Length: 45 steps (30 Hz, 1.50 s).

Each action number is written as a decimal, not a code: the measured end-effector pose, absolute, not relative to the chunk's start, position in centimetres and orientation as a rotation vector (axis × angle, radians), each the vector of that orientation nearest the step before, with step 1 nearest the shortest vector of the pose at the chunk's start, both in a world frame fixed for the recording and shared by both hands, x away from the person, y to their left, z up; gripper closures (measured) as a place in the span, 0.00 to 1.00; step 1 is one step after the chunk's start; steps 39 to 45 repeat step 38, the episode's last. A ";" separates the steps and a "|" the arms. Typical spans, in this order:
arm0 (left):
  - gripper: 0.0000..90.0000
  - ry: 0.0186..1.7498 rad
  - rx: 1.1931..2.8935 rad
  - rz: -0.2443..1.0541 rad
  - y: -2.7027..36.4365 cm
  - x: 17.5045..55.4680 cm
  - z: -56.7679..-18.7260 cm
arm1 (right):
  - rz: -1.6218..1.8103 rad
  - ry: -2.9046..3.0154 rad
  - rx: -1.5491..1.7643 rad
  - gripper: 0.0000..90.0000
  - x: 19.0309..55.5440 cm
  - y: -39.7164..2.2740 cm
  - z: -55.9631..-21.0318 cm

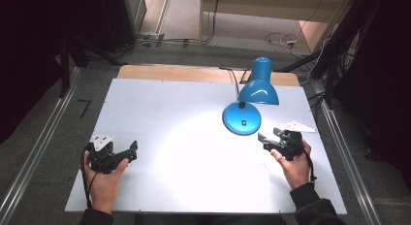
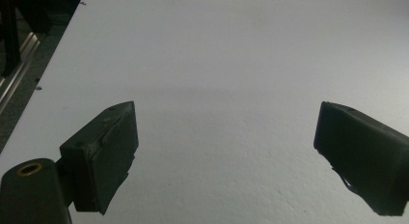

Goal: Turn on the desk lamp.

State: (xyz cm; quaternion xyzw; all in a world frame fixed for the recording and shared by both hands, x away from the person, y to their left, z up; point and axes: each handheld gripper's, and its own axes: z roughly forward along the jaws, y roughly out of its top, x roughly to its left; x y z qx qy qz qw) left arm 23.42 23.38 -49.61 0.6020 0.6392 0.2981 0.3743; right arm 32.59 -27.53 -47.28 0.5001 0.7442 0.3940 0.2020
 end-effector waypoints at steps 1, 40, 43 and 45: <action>0.10 1.636 1.543 0.764 23.4 23.4 -49.6 | 1.102 2.074 1.395 0.31 32.5 -27.7 -47.3; 0.10 1.632 1.544 0.758 23.2 23.4 -49.6 | 0.948 1.939 1.590 0.28 29.2 -36.6 -50.0; 0.10 1.632 1.544 0.758 23.2 23.4 -49.6 | 0.948 1.939 1.590 0.28 29.2 -36.6 -50.0; 0.10 1.632 1.544 0.758 23.2 23.4 -49.6 | 0.948 1.939 1.590 0.28 29.2 -36.6 -50.0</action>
